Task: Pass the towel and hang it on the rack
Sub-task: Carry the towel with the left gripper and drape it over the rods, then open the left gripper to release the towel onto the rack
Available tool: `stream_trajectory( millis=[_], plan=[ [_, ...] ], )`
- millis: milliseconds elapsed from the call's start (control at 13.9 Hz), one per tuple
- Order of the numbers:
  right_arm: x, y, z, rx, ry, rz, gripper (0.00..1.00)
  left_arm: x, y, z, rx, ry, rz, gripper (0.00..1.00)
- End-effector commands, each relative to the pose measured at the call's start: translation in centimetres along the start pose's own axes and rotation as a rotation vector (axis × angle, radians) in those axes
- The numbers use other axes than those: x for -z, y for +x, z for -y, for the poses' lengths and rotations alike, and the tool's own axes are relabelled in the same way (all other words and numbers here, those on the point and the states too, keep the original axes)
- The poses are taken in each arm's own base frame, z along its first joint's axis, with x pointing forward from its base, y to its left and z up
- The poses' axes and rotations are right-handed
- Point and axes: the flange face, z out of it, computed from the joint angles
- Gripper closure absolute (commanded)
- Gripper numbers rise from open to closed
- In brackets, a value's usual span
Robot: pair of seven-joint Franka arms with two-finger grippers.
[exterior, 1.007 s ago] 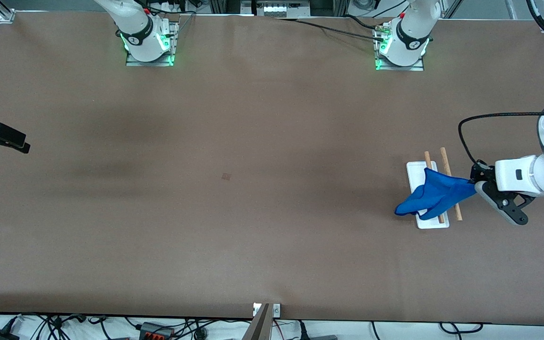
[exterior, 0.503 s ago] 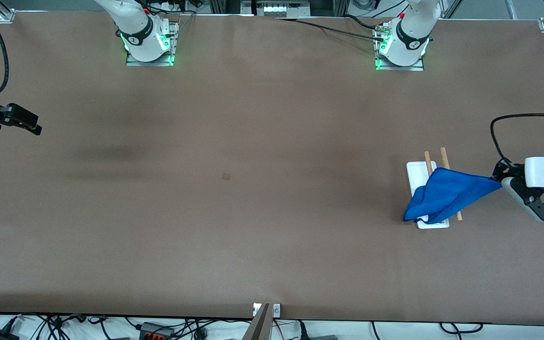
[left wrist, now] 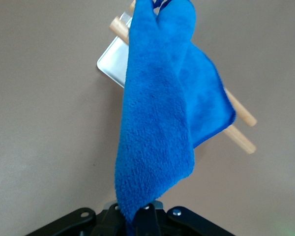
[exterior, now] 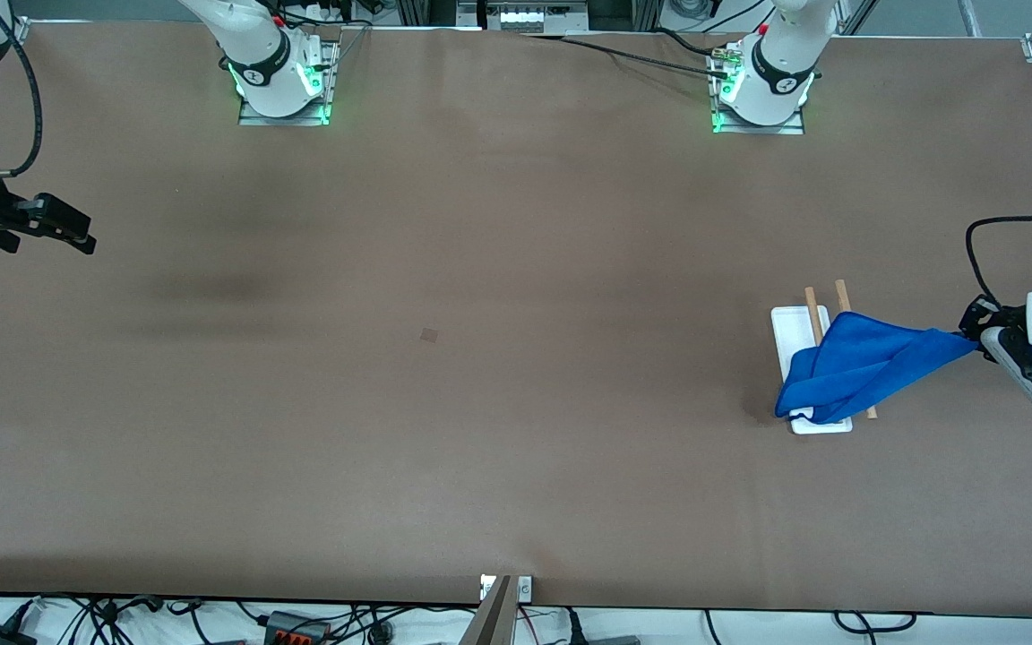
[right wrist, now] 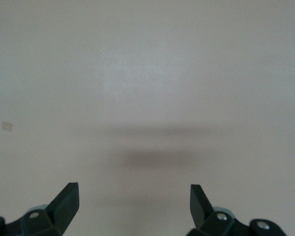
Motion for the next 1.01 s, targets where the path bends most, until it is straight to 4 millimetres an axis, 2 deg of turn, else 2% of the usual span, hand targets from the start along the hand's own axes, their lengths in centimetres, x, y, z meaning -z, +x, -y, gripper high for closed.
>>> stream_trajectory(
  millis=[0,144,288,503,575,647,719,791,935],
  plan=[
    [0.6,-0.6,0.2,-0.011,0.01,-0.004,0.0,-2.1,-1.0,1.1,-0.034,-0.013,-0.067,0.99],
    [0.9,-0.5,0.2,-0.017,0.011,-0.011,0.0,-3.7,-1.2,1.8,-0.042,-0.02,-0.075,0.97],
    [1.5,-0.4,1.3,0.009,0.008,-0.022,0.0,-4.6,-1.3,2.3,-0.035,-0.018,-0.086,0.96],
    [1.7,-0.2,1.2,0.006,0.008,-0.028,0.0,-6.0,-1.8,3.2,-0.06,-0.025,-0.122,0.96],
    [1.6,-0.2,1.0,0.003,0.006,-0.027,0.0,-6.6,-2.0,3.6,-0.071,-0.021,-0.134,0.88],
    [1.7,-0.2,0.7,0.0,0.007,-0.028,0.0,-6.9,-2.3,3.9,-0.06,-0.026,-0.147,0.64],
    [1.7,-0.2,0.8,-0.002,0.007,-0.028,0.0,-6.8,-2.2,3.8,-0.053,-0.033,-0.161,0.47],
    [1.6,-0.1,1.1,0.006,0.006,-0.027,0.0,-6.8,-2.4,3.9,-0.053,-0.034,-0.166,0.01],
    [1.5,-0.1,0.8,-0.003,0.007,-0.025,0.0,-6.9,-3.8,4.5,-0.048,-0.05,-0.211,0.0]
  ],
)
